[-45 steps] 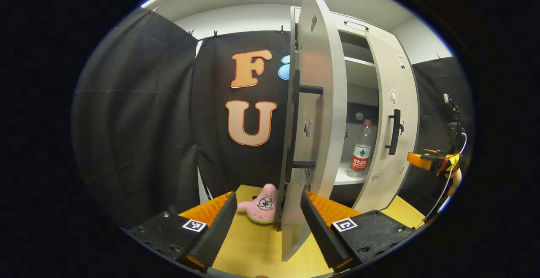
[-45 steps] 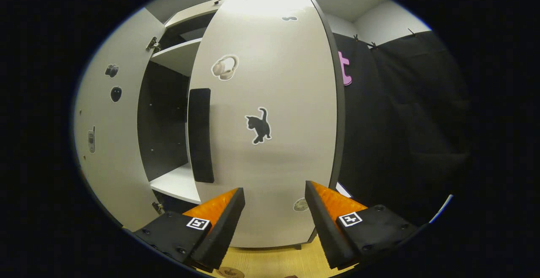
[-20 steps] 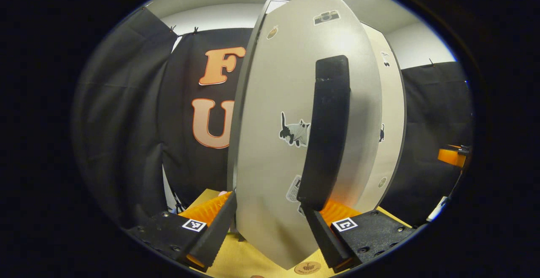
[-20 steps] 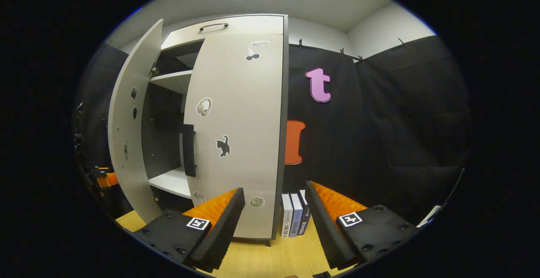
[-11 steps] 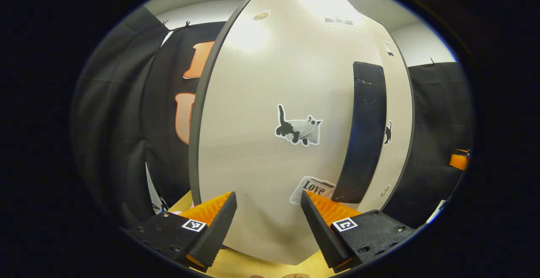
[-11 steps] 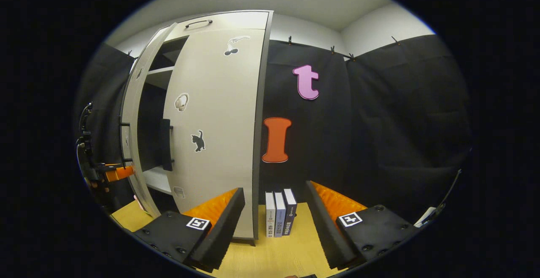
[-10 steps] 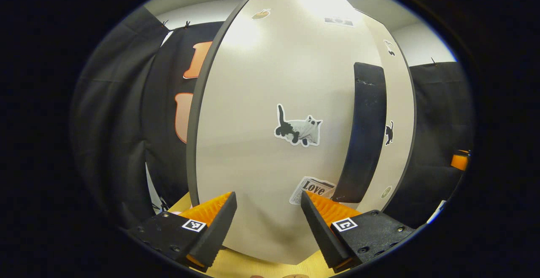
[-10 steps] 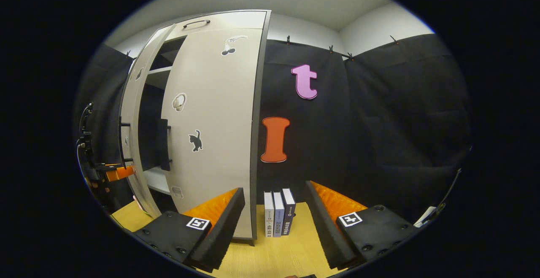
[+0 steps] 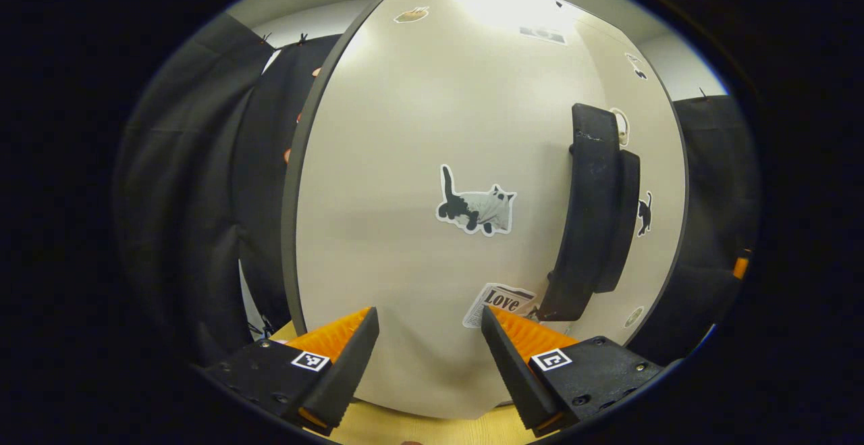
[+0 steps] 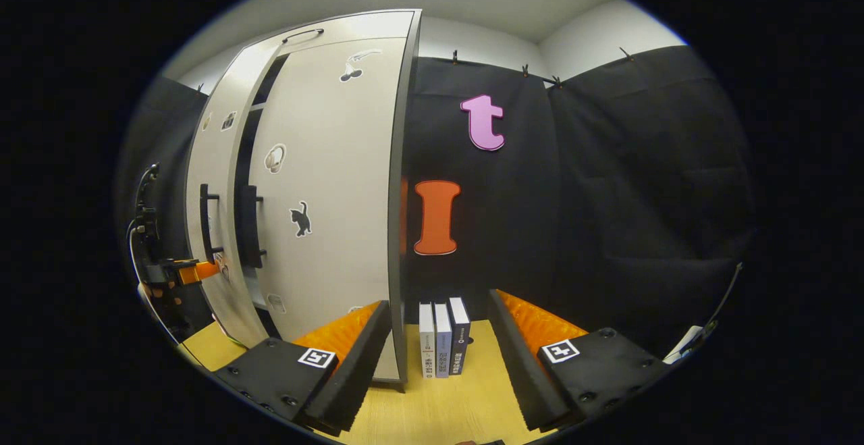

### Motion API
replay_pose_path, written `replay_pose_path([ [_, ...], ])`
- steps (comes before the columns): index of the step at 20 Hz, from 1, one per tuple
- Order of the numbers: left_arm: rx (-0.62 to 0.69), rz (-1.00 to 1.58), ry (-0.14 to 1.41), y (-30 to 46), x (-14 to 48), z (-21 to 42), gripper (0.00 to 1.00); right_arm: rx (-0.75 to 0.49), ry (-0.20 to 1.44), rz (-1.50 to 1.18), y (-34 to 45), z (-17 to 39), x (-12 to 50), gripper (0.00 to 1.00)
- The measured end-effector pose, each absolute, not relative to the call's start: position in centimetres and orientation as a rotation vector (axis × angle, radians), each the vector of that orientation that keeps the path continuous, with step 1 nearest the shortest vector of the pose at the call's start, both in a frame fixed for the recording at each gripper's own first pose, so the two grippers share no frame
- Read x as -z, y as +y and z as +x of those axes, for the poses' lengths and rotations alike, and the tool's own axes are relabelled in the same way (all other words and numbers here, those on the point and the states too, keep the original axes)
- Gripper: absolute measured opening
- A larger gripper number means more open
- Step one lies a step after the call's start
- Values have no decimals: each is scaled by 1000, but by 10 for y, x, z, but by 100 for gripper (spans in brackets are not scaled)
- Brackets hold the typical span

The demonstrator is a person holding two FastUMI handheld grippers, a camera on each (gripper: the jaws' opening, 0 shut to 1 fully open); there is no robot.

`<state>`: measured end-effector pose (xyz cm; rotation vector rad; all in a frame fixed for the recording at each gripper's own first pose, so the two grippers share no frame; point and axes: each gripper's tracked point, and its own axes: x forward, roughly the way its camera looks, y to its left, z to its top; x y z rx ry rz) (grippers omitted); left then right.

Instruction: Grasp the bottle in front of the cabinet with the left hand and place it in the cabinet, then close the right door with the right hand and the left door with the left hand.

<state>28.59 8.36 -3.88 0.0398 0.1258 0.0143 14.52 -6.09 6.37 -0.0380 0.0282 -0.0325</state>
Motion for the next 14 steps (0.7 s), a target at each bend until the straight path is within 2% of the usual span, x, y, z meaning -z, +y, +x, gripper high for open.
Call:
replay_pose_path([
  [10,-79,-13,139,88,25,274,94,-37,58,-39,-70,165,-55,95],
  [14,-85,-49,128,97,-8,227,94,-58,43,-43,-73,168,-63,95],
])
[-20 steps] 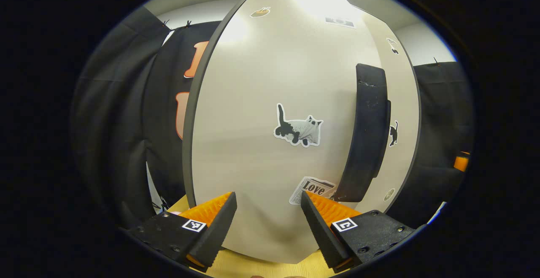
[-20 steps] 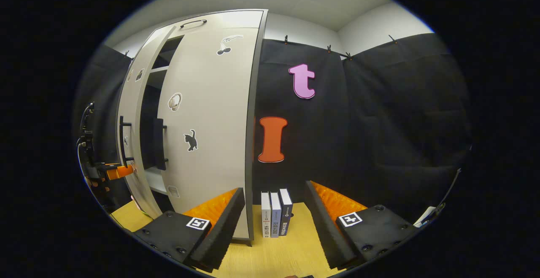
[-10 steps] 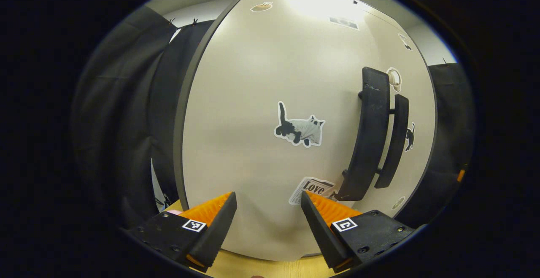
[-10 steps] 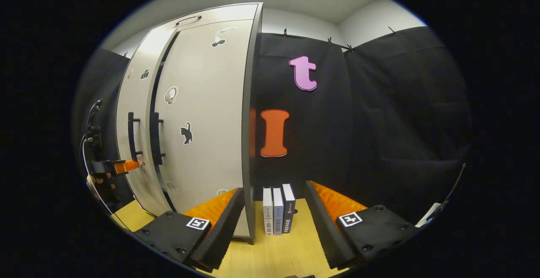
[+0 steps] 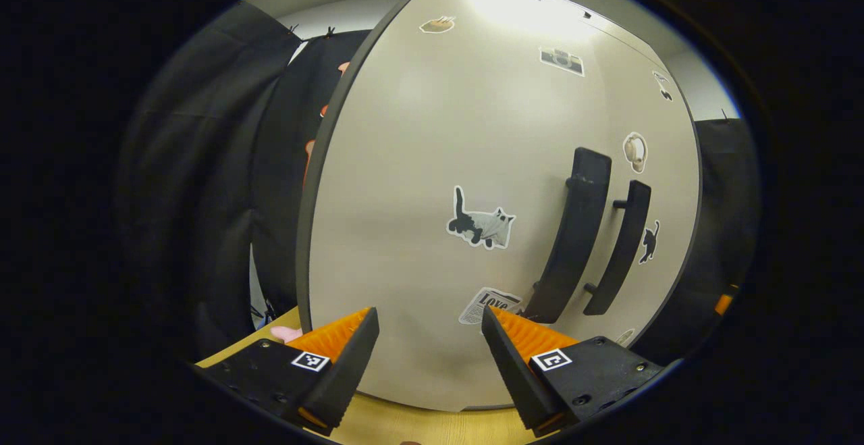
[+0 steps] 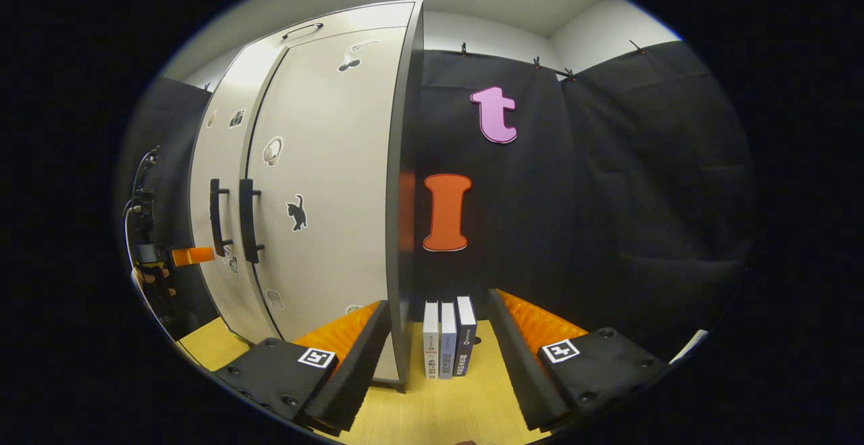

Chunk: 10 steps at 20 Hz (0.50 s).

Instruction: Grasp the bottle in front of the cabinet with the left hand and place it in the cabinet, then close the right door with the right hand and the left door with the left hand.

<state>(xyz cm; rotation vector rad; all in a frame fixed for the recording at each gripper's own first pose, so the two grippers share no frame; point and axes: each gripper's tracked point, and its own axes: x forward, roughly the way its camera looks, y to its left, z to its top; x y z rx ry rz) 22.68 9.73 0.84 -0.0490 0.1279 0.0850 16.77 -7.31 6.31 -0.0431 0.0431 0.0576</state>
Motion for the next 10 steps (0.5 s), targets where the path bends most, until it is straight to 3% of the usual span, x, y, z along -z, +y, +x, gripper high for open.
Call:
replay_pose_path([
  [10,-36,-25,50,92,-101,162,93,-81,21,-72,-69,156,-88,95],
])
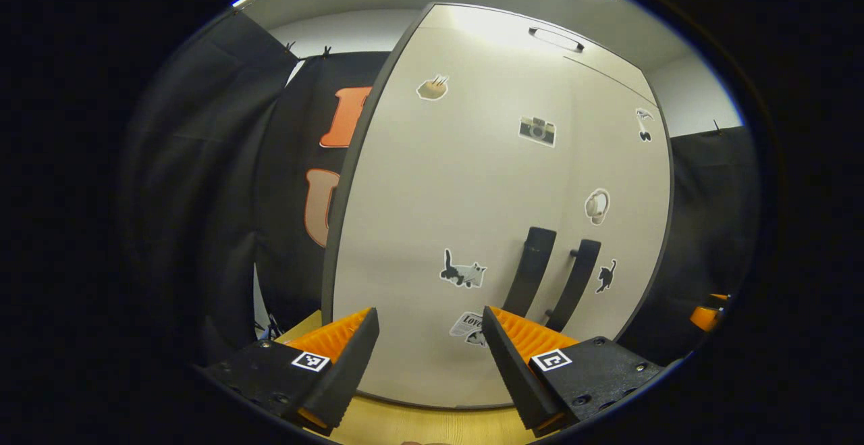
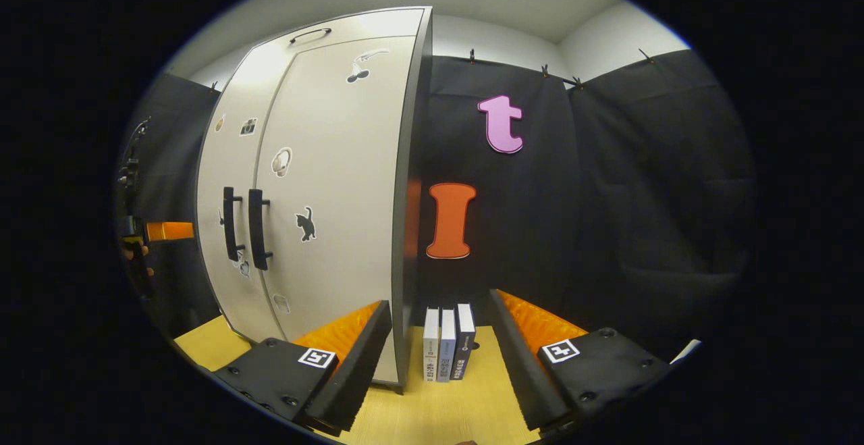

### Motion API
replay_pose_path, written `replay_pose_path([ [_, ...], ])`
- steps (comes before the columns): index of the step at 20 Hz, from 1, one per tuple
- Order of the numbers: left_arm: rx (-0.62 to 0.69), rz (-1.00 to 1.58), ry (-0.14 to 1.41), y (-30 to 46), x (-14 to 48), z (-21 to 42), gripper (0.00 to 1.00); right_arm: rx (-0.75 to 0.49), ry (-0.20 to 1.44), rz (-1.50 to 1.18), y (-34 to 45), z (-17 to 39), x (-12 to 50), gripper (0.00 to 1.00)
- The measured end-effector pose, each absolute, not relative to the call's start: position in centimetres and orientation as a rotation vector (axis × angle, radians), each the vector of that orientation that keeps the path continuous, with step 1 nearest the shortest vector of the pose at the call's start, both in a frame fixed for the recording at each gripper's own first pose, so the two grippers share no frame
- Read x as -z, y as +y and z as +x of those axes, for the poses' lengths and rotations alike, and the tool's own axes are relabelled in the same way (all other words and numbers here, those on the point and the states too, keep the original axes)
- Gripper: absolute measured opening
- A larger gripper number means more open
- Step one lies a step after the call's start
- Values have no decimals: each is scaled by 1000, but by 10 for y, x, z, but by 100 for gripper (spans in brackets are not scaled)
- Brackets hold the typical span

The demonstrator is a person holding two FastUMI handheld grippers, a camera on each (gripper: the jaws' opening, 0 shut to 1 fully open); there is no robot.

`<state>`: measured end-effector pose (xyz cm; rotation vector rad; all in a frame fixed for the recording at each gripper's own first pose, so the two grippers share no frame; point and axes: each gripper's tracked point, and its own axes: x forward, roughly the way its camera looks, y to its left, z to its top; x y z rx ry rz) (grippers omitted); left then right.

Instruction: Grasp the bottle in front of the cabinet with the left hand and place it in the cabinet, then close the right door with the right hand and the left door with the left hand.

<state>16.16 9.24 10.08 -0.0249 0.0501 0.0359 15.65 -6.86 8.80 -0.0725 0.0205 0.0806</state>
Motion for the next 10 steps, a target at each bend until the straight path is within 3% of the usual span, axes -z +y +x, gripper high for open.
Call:
replay_pose_path([
  [10,31,28,-11,74,-161,119,93,-66,-13,-77,-63,131,-116,95],
])
